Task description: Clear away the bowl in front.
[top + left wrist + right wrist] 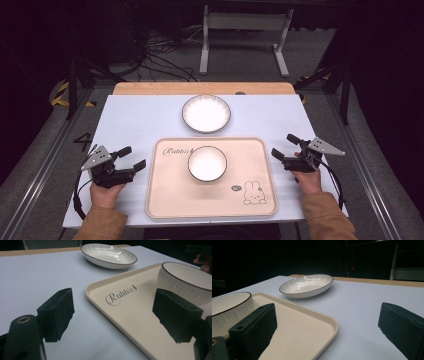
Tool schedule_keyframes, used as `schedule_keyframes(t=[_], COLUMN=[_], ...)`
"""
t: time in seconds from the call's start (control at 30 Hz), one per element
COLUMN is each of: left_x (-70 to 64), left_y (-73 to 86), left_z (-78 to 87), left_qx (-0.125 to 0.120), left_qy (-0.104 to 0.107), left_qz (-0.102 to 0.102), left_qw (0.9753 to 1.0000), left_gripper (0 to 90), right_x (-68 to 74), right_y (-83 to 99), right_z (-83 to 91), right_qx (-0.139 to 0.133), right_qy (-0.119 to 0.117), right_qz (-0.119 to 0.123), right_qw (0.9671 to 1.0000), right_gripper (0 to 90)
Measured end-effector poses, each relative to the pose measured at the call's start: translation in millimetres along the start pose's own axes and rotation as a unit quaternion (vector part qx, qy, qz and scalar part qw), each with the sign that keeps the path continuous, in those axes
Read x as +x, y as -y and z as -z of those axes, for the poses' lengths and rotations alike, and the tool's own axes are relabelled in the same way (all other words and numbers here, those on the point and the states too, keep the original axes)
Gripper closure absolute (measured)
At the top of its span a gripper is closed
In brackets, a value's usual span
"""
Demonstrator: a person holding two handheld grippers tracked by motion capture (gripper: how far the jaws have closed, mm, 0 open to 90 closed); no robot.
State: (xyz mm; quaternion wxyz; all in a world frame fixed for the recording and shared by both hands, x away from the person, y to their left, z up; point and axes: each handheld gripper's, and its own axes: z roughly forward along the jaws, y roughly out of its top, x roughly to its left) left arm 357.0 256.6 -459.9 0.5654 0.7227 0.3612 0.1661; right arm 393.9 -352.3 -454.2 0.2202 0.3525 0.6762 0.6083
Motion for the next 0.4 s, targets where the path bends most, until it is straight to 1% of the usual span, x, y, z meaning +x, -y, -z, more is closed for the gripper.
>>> schedule_keyframes(t=[0.03,0.07,0.17,0.23,0.33,0.4], left_x=[-0.4,-0.4,-0.9,-0.4,0.3,0.2], left_y=[0.5,1.0,1.7,1.9,2.8,3.0], left_z=[-0.1,-1.0,-2.5,-2.2,-1.2,-1.8], left_qx=[-0.004,-0.007,-0.005,-0.009,-0.011,-0.010], left_qy=[-0.003,-0.002,0.000,-0.001,0.000,0.000], left_qz=[-0.009,-0.013,-0.011,-0.013,-0.005,-0.005], left_qw=[0.9999,0.9999,0.9999,0.9999,0.9999,0.9999], left_gripper=[18.1,17.5,16.3,15.8,15.6,15.6], right_x=[0.0,0.0,0.1,0.1,0.1,0.1], right_y=[0.0,0.0,0.0,-0.1,-0.1,-0.1], right_z=[-0.1,0.0,0.0,0.1,0.0,0.1], right_qx=[-0.001,-0.001,-0.001,-0.001,0.000,-0.001], right_qy=[0.000,0.000,0.000,-0.001,-0.001,-0.001], right_qz=[0.000,0.000,-0.001,0.000,0.001,0.001], right_qw=[1.0000,1.0000,1.0000,1.0000,1.0000,1.0000], right_gripper=[2.5,2.5,2.5,2.5,2.5,2.5])
